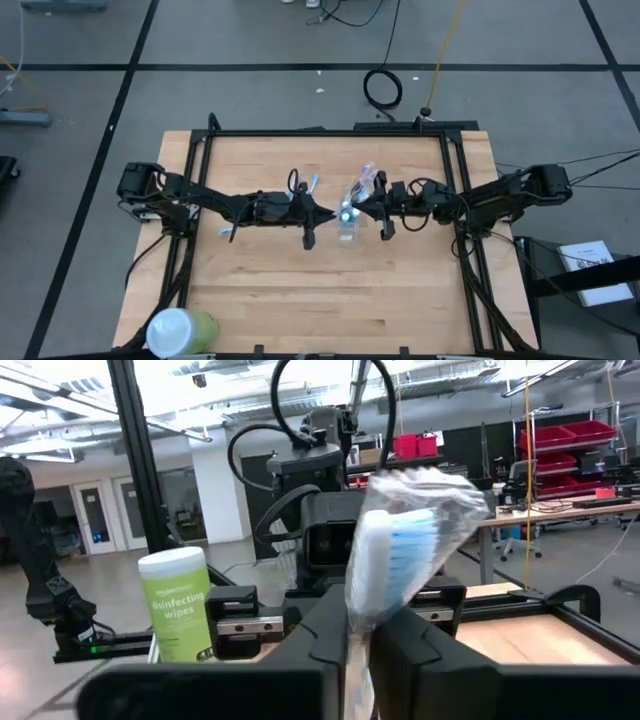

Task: Pick & Place toothbrushing station
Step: Put the blue toothbrush into the transparent organizer

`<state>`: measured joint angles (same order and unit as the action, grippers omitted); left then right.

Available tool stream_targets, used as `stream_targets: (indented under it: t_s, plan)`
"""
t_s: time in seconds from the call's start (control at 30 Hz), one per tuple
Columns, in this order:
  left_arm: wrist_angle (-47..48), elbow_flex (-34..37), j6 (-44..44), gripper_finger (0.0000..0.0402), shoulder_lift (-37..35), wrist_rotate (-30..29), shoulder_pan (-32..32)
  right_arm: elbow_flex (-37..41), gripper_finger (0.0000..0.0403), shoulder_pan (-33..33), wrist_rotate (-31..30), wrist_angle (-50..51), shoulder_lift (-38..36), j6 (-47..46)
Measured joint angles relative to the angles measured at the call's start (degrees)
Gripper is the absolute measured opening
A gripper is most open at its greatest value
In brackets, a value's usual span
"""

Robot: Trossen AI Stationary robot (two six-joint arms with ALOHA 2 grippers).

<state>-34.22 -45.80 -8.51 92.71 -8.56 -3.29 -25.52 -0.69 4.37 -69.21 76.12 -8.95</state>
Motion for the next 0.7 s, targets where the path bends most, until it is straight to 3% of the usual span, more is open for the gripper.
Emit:
stream_targets:
  t_s: [0.3, 0.47, 0.7]
  plan:
    - [1.73, 0.02, -1.65, 0.0064, -0.98, -1.01, 0.07, -0.02, 0.0010, 0.02, 0.45, 1.22, -0.43, 1.06]
    - [9.04, 0.04, -1.23, 0.0100, -7.42, -5.30, -0.80, -0.02, 0.0010, 0.07, 0.64, 6.56, -4.73, 2.17]
    - [15.23, -0.02, 0.87, 0.0157, -16.20, -5.27, -2.44, -0.02, 0.0010, 0.05, 3.42, 19.49, -12.26, 0.61]
